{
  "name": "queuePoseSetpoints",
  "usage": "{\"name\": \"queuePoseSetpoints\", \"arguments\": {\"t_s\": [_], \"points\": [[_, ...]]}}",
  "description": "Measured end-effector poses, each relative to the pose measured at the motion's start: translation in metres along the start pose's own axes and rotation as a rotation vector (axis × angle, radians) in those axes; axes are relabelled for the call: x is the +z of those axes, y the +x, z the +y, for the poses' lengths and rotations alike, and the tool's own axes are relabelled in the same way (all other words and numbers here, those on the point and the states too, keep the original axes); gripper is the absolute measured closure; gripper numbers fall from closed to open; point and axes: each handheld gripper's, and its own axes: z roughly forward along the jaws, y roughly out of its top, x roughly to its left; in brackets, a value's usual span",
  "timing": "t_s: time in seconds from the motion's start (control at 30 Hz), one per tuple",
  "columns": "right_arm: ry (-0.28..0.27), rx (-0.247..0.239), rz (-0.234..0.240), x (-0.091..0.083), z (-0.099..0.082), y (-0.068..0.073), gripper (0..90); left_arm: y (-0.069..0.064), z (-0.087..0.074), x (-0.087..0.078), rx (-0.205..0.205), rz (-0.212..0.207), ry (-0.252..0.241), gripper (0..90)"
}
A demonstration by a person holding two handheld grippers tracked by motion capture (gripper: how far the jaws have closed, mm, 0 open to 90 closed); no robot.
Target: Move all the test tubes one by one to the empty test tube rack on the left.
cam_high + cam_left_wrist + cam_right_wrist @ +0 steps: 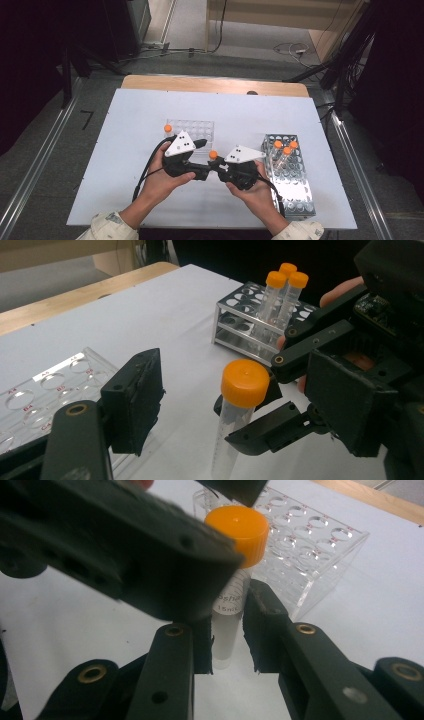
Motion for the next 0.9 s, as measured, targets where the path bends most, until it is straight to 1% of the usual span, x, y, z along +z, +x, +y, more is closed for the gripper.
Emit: {"name": "queuePoseSetpoints", "arguments": {"t_s": [0.07,0.17,0.27,0.4,0.47,0.6,0.73,0.83,0.9], "points": [[0.000,-0.006,0.006,0.0016,0.0008,0.0007,71.8,-0.0009,-0.0013,0.0011,0.011,0.005,-0.003,31.4],[0.004,-0.003,0.008,0.0033,0.0011,0.0018,71.9,-0.0021,-0.0019,0.0007,0.011,0.008,-0.020,40.6],[0.004,-0.005,0.007,0.0038,0.0011,0.0016,71.8,-0.0021,-0.0023,-0.0001,0.013,0.004,-0.022,49.0],[-0.001,-0.003,0.006,0.0032,0.0015,0.0014,71.8,-0.0020,-0.0029,0.0001,0.009,-0.006,-0.017,56.8],[-0.001,-0.002,0.007,0.0032,0.0015,0.0013,71.9,-0.0018,-0.0034,0.0003,0.007,-0.006,-0.016,59.4],[-0.001,-0.002,0.007,0.0035,0.0014,0.0017,71.8,-0.0008,-0.0042,0.0001,0.002,0.000,-0.015,69.1],[0.000,0.000,0.007,0.0034,0.0014,0.0018,71.8,0.0004,-0.0042,-0.0009,0.007,0.000,-0.015,70.9],[-0.005,-0.002,0.008,0.0032,0.0013,0.0019,70.6,0.0009,-0.0036,-0.0017,-0.003,-0.003,-0.020,71.1],[-0.018,0.004,0.012,0.0023,0.0013,0.0026,59.7,0.0028,-0.0024,-0.0038,-0.009,0.000,-0.030,71.2]]}}
